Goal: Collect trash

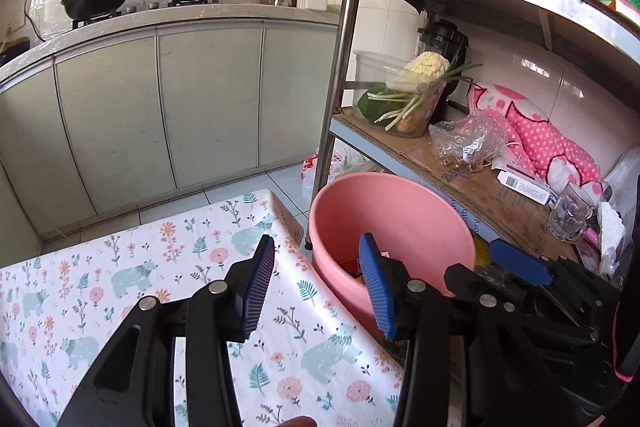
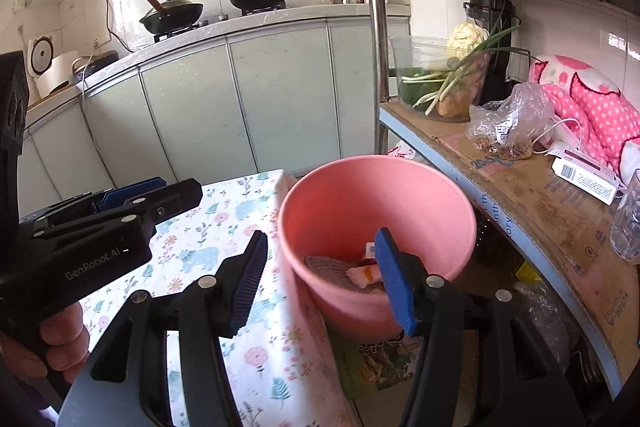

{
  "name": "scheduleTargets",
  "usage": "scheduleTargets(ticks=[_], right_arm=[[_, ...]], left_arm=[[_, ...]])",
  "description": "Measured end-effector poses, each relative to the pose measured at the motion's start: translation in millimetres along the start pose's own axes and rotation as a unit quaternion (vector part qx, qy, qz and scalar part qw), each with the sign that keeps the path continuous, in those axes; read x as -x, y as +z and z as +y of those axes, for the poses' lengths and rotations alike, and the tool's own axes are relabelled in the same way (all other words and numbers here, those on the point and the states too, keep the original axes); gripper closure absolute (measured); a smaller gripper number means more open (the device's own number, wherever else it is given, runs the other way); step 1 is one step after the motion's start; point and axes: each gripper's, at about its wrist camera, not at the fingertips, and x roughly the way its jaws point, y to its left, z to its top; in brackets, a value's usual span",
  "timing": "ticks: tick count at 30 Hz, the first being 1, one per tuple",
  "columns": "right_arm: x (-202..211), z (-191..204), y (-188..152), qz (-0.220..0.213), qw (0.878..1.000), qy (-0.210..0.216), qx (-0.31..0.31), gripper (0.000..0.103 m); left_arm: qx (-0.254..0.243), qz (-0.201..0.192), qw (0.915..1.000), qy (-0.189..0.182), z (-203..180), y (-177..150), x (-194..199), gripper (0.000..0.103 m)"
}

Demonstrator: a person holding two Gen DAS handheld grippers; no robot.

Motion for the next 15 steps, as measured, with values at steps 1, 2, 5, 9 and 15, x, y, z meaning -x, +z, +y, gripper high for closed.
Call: scheduleTargets(ticks=[1,2,5,9,15], right_arm=[[3.3,4.0,-1.6,0.001,1.000,0.001,0.003,0.047],[6.5,7.6,-2.8,0.001,1.000,0.001,0.006,0.047],[14.0,17.5,-5.9,0.000,1.000,0.000,0.015,0.047],[22.0,30.8,-11.6,-0.001,1.000,0.000,0.025,0.047],[31.3,42.6,-21.2,-0.001,1.000,-0.001,0.031,0.047]], left_arm=[[0.001,-0.001,1.0000,0.001,0.7,-1.7,4.4,0.059],[0.001,-0.003,1.0000,0.001,1.6,-3.4,9.6,0.060],[0.003,-0.010,0.9999,0.001,4.2,-9.2,24.3,0.060],[0.008,-0.017,0.9998,0.000,7.8,-17.1,40.7,0.060],[0.018,-0.021,0.9996,-0.002,14.6,-29.4,57.8,0.060]])
